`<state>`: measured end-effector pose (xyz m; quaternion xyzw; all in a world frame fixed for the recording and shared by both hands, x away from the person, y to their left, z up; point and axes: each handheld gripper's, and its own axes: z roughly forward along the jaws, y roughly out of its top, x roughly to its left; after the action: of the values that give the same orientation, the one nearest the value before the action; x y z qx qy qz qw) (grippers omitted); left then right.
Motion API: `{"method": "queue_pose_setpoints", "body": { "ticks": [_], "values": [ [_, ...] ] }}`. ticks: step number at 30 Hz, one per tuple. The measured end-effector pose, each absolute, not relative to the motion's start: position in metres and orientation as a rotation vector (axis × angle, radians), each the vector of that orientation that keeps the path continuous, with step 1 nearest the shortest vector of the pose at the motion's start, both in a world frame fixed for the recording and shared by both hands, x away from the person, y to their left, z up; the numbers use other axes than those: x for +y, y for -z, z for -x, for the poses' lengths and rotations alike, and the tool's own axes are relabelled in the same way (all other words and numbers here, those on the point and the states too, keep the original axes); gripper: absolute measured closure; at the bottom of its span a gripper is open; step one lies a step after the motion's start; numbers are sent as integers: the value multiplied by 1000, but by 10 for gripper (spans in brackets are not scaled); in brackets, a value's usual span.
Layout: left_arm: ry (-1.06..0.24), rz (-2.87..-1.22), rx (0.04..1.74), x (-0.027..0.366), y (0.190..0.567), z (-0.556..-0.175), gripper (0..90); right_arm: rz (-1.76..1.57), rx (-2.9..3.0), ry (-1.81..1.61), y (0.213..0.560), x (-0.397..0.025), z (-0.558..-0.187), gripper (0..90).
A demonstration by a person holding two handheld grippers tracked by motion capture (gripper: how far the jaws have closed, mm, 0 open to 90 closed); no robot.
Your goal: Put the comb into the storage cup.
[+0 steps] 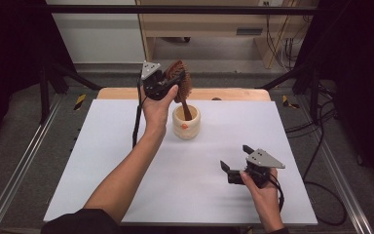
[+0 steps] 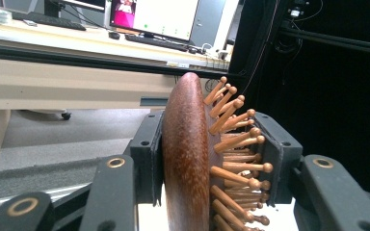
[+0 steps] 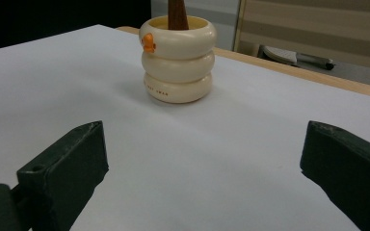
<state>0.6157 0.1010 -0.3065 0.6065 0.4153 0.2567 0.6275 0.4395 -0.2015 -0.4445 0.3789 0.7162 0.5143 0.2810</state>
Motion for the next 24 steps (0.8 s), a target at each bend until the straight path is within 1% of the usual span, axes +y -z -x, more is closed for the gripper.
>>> {"method": "queue_pose_setpoints", "body": {
  "ticks": [24],
  "values": [
    [-584, -1406, 976, 104, 322, -619, 511, -1012, 1930, -1375, 446, -200, -440, 29]
  ]
}}
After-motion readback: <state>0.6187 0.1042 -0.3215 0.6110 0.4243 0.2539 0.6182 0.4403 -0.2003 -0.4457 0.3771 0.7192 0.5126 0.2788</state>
